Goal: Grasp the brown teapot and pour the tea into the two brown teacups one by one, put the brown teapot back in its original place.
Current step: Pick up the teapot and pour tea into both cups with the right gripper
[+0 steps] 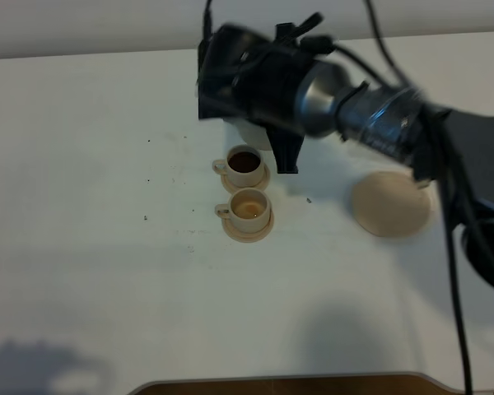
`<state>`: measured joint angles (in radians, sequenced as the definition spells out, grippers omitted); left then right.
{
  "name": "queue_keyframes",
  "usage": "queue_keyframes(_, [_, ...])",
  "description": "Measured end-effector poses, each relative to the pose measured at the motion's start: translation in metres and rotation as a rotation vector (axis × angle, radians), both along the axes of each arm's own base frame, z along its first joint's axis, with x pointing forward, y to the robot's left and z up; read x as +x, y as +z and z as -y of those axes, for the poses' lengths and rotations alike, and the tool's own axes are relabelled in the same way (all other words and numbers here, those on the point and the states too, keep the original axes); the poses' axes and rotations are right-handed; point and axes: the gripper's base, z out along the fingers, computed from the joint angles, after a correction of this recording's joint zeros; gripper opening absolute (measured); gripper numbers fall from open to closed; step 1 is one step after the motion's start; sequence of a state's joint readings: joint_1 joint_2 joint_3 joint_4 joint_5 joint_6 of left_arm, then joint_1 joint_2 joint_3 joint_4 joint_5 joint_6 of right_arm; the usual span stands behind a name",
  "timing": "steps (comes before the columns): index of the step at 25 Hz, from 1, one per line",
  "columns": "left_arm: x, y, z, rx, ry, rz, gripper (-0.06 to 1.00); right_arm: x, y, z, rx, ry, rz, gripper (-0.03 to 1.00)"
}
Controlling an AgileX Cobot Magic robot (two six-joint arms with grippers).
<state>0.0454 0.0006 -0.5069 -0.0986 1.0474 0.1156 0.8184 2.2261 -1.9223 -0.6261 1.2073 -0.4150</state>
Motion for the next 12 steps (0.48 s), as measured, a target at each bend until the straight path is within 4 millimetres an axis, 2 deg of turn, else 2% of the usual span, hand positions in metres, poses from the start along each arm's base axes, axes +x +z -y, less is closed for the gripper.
queue_keyframes(7, [0.0, 0.0, 0.0, 0.0, 0.0, 0.0, 0.37, 0.013, 0.006, 0.031, 0.252, -0.221, -0.178, 0.1])
queue_keyframes(12, [0.0, 0.0, 0.0, 0.0, 0.0, 0.0, 0.37, 0.013, -0.002, 0.038, 0.297, -0.269, -0.249, 0.1])
